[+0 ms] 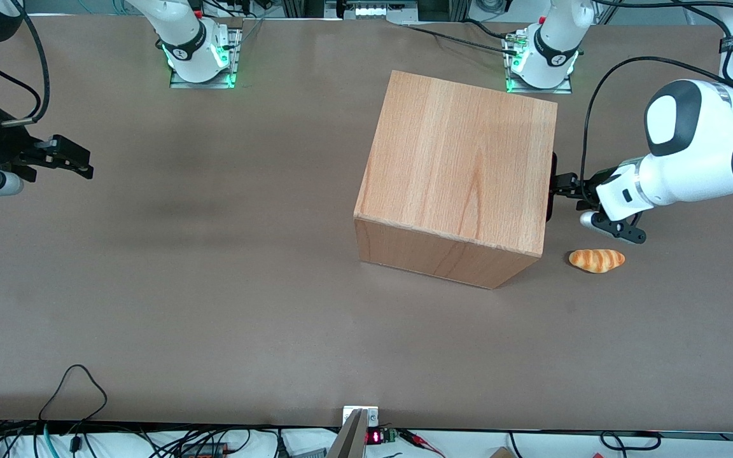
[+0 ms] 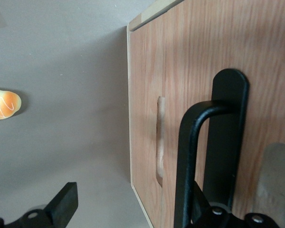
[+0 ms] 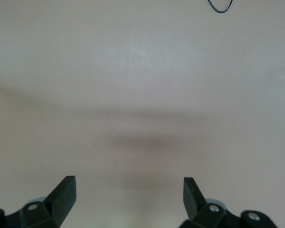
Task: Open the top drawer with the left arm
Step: 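Pull the handle with the left gripper, sliding the drawer out of the cabinet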
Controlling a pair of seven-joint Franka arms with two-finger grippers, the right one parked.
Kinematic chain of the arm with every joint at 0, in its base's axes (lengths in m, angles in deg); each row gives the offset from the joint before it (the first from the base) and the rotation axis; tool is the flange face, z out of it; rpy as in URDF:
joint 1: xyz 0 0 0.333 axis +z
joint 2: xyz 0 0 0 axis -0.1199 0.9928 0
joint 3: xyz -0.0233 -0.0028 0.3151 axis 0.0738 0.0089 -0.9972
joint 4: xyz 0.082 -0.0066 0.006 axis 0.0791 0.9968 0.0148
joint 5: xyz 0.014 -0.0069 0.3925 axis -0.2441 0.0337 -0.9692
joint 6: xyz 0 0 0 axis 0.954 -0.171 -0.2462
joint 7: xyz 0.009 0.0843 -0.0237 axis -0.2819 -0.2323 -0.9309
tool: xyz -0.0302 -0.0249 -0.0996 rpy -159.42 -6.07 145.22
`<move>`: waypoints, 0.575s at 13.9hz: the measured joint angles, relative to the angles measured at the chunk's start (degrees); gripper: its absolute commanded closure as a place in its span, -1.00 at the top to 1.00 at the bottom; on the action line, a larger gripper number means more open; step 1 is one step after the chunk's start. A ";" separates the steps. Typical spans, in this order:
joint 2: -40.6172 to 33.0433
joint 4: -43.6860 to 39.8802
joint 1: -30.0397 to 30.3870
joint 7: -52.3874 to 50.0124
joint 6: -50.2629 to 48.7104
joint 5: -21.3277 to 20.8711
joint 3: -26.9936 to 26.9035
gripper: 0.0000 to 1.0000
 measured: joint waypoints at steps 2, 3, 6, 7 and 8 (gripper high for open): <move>0.15 0.26 0.00 0.00 0.26 0.17 0.01 1.00; 0.22 0.38 0.00 0.00 0.42 0.27 0.02 1.00; 0.39 0.85 0.00 -0.08 1.18 0.42 0.04 1.00; 0.40 1.17 -0.01 -0.26 1.69 0.48 0.06 1.00; 0.42 1.46 0.00 -0.47 2.12 0.50 0.06 1.00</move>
